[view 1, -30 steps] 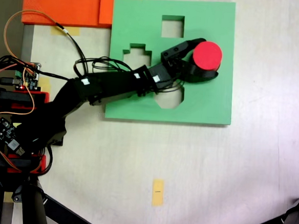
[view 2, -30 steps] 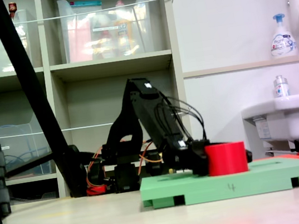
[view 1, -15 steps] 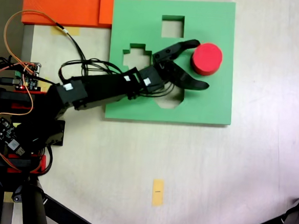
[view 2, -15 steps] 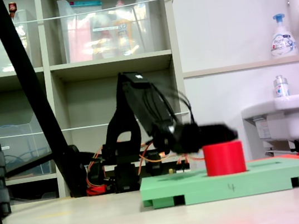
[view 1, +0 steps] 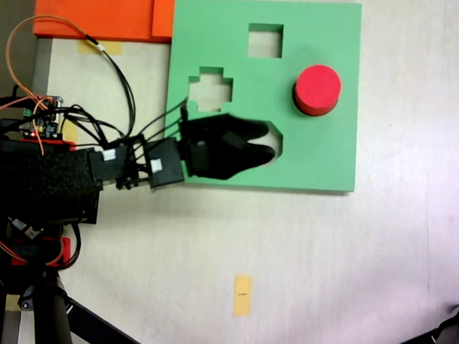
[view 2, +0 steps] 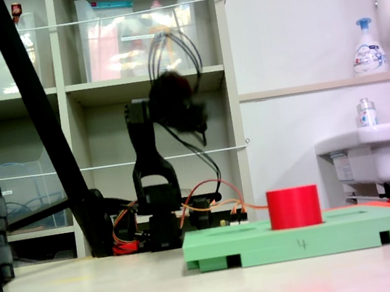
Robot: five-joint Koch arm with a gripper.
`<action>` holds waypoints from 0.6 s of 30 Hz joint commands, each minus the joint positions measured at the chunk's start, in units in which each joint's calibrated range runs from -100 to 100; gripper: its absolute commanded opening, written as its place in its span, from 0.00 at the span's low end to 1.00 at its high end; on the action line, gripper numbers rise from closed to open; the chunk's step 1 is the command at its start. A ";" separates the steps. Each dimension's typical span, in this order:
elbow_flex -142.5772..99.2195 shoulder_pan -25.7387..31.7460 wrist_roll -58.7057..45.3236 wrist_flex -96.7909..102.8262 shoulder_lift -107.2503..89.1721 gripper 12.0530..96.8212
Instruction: Put the cylinder block into the corresponding hole
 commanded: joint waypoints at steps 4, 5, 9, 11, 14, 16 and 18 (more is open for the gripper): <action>-11.88 -4.10 -12.31 0.76 -12.85 0.43; -14.67 -5.23 -14.11 0.66 -13.27 0.41; -23.24 -9.13 -16.95 -2.61 -12.71 0.39; -30.52 -9.87 -19.44 -0.21 -13.97 0.39; -38.00 -10.31 -19.93 0.28 -15.22 0.40; -41.09 -10.70 -19.83 0.18 -14.11 0.40; -44.98 -10.70 -19.78 0.18 -13.41 0.40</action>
